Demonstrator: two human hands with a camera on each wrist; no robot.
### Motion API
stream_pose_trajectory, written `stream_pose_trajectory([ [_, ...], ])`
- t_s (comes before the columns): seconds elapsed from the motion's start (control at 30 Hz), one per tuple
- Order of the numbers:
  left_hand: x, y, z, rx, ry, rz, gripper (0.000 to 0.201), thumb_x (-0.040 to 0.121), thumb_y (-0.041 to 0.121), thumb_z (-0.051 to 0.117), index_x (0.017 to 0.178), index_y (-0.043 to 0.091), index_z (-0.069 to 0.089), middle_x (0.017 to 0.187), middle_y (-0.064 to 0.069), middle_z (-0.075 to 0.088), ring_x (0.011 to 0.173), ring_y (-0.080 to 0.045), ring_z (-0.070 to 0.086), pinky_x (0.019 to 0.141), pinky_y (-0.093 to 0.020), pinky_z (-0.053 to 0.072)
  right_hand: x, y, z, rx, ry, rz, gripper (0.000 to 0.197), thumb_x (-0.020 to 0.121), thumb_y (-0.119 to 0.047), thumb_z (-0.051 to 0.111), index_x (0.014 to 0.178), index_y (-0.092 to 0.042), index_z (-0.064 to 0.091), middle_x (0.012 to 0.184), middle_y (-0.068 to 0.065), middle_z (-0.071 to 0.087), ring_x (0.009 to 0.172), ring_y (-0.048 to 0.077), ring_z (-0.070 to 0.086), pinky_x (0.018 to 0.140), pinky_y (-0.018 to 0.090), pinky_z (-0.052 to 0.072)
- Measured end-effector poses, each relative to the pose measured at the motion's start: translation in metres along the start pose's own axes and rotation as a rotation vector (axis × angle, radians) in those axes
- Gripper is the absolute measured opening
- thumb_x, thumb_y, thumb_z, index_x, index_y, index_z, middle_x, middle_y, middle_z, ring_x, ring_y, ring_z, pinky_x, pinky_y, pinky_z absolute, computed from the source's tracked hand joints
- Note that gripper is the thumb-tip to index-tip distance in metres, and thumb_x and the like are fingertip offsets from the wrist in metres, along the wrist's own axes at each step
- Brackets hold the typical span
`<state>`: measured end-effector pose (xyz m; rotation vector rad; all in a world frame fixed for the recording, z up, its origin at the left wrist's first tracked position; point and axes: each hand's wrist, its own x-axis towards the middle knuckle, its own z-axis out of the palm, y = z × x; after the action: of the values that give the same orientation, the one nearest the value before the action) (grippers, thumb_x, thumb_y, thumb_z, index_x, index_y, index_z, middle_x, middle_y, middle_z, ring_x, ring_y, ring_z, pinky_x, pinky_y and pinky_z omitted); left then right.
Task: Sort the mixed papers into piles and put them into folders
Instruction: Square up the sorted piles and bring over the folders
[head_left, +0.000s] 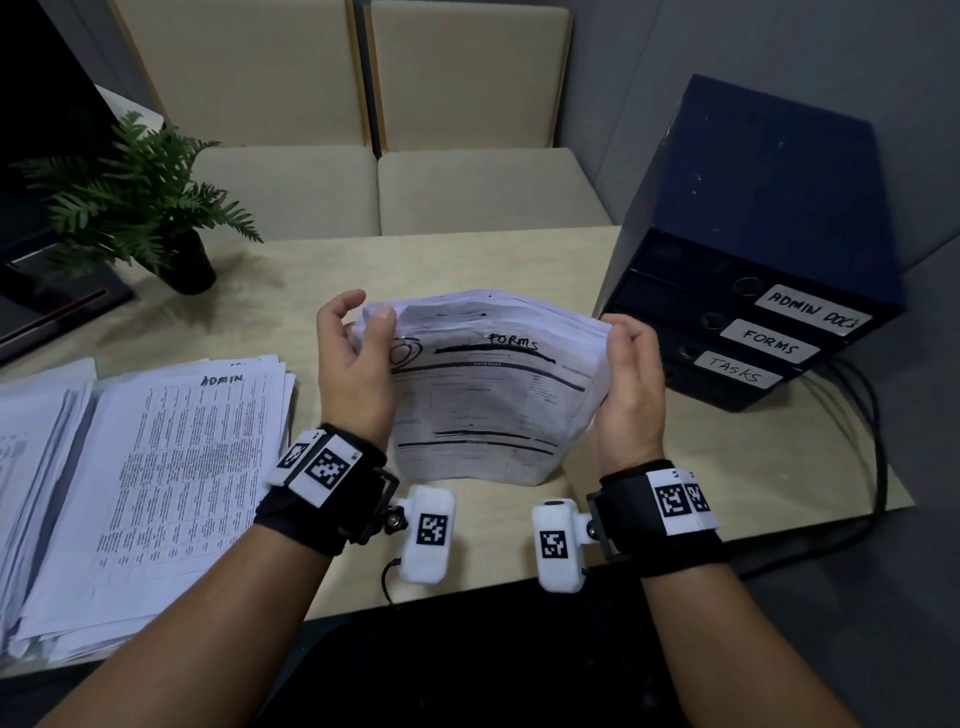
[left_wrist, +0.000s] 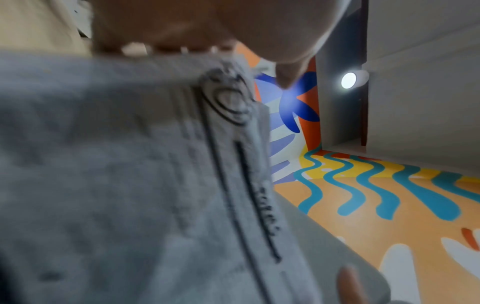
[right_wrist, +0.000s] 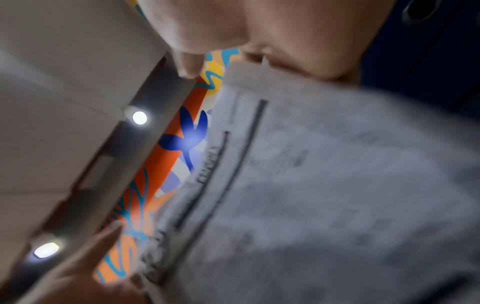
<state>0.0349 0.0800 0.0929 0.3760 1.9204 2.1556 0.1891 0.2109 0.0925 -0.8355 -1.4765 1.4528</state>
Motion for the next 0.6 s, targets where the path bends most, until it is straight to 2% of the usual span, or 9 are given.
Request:
stream_pose_trajectory([
  [0.07, -0.001, -0.014, -0.015, -0.047, -0.173, -0.016, 0.055, 0.077, 0.048, 0.056, 0.123, 0.021, 0.044, 0.100, 0.009, 0.058, 0.090, -0.001, 0.057, 0.083, -0.018, 0.046, -0.003, 0.011, -0.011, 0.062, -0.142, 0.071, 0.077, 0.070, -0.056, 0.072, 0.124, -0.007, 0.047, 0.107, -0.002, 0.064, 0.095, 0.003, 0.064, 0.079, 0.019, 0.050],
  [0.1, -0.001, -0.023, -0.022, -0.029, -0.259, -0.046, 0.066, 0.073, 0.048, 0.060, 0.128, 0.016, 0.042, 0.110, 0.006, 0.060, 0.100, -0.004, 0.058, 0.090, -0.022, 0.047, -0.005, 0.018, -0.014, 0.047, -0.192, 0.147, 0.082, 0.068, -0.049, 0.078, 0.128, -0.004, 0.046, 0.113, 0.003, 0.066, 0.101, 0.009, 0.066, 0.083, 0.024, 0.053],
  [0.13, -0.004, -0.032, -0.026, 0.031, -0.328, -0.086, 0.073, 0.071, 0.043, 0.066, 0.132, 0.013, 0.040, 0.120, 0.003, 0.060, 0.110, -0.008, 0.058, 0.096, -0.029, 0.047, -0.007, 0.028, -0.015, 0.008, -0.225, 0.222, 0.078, 0.068, -0.039, 0.081, 0.129, -0.004, 0.047, 0.117, 0.008, 0.067, 0.106, 0.016, 0.066, 0.088, 0.034, 0.055],
  [0.2, -0.010, -0.049, -0.030, 0.185, -0.386, -0.134, 0.066, 0.073, 0.028, 0.073, 0.130, 0.018, 0.041, 0.125, 0.001, 0.059, 0.116, -0.014, 0.057, 0.102, -0.040, 0.045, -0.010, 0.044, -0.012, -0.090, -0.210, 0.304, 0.060, 0.070, -0.029, 0.078, 0.123, -0.010, 0.057, 0.117, 0.009, 0.069, 0.108, 0.025, 0.066, 0.096, 0.052, 0.051],
  [0.27, -0.011, -0.058, -0.027, 0.251, -0.321, -0.142, 0.045, 0.083, 0.013, 0.066, 0.119, 0.030, 0.045, 0.117, 0.006, 0.061, 0.109, -0.012, 0.059, 0.101, -0.045, 0.045, -0.011, 0.056, -0.006, -0.125, -0.141, 0.341, 0.049, 0.070, -0.034, 0.073, 0.115, -0.017, 0.063, 0.111, 0.005, 0.072, 0.104, 0.025, 0.067, 0.095, 0.056, 0.050],
  [0.3, -0.011, -0.057, -0.023, 0.250, -0.289, -0.128, 0.038, 0.088, 0.009, 0.060, 0.112, 0.035, 0.046, 0.111, 0.009, 0.062, 0.104, -0.009, 0.059, 0.099, -0.045, 0.046, -0.011, 0.055, -0.002, -0.130, -0.107, 0.344, 0.044, 0.072, -0.035, 0.070, 0.113, -0.019, 0.064, 0.109, 0.003, 0.072, 0.102, 0.024, 0.068, 0.094, 0.055, 0.051],
  [0.4, -0.011, -0.045, -0.018, 0.201, -0.252, -0.061, 0.036, 0.094, -0.005, 0.046, 0.103, 0.030, 0.045, 0.102, 0.014, 0.057, 0.091, 0.011, 0.056, 0.090, -0.030, 0.047, -0.009, 0.044, 0.004, -0.112, -0.080, 0.302, 0.038, 0.076, -0.030, 0.068, 0.113, -0.021, 0.063, 0.106, 0.001, 0.073, 0.101, 0.021, 0.068, 0.094, 0.051, 0.052],
  [0.5, -0.013, -0.040, -0.021, 0.178, -0.239, -0.015, 0.040, 0.087, -0.007, 0.051, 0.119, 0.015, 0.042, 0.104, 0.011, 0.056, 0.093, 0.012, 0.055, 0.092, -0.029, 0.046, -0.010, 0.037, -0.001, -0.076, -0.115, 0.227, 0.045, 0.076, -0.025, 0.071, 0.119, -0.017, 0.059, 0.110, 0.005, 0.071, 0.105, 0.024, 0.067, 0.095, 0.053, 0.050],
  [0.6, -0.017, -0.029, -0.019, 0.178, -0.214, 0.074, 0.069, 0.085, -0.006, 0.057, 0.141, 0.012, 0.020, 0.113, 0.004, 0.052, 0.098, 0.008, 0.053, 0.099, -0.018, 0.042, -0.013, 0.034, -0.004, -0.126, -0.054, 0.149, 0.055, 0.076, -0.014, 0.076, 0.123, -0.025, 0.048, 0.114, -0.002, 0.066, 0.106, 0.016, 0.065, 0.099, 0.050, 0.049],
])
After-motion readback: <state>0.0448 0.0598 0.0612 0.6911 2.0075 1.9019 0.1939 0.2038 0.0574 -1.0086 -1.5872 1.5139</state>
